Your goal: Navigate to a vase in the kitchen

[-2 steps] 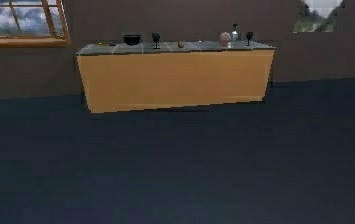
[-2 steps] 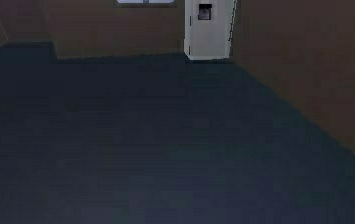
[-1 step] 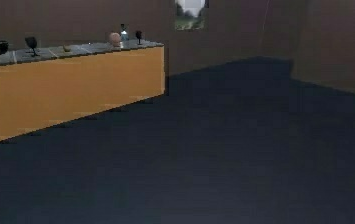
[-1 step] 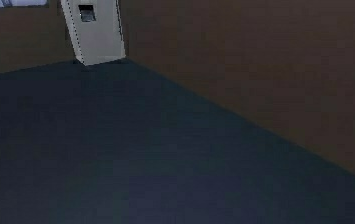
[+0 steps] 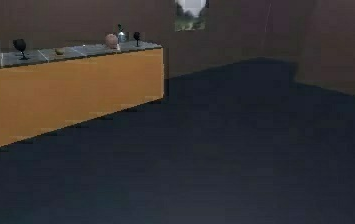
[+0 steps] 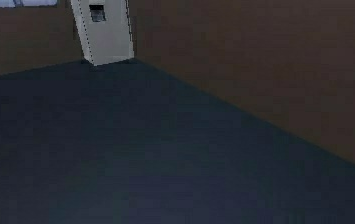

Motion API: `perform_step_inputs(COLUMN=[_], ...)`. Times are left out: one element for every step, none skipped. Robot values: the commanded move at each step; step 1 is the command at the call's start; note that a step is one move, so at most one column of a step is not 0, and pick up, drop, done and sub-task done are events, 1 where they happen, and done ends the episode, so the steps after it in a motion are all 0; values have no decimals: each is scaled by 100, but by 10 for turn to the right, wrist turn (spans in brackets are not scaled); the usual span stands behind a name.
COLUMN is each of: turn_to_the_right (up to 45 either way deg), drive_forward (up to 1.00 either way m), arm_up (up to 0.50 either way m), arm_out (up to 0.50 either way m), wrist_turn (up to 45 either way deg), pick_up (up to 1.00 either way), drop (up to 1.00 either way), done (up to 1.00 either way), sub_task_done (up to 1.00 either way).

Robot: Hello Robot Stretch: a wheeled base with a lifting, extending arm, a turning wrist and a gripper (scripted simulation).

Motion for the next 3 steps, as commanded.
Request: perform_step_inputs(turn_to_the_right=[450,450,0], drive_forward=[0,0,5], arm_up=[0,0,0], arm_out=[0,0,0], wrist_turn=[0,0,0], pick_up=[0,0,0], drop=[0,0,0], done=[0,0,0], sub_task_done=[0,0,0])
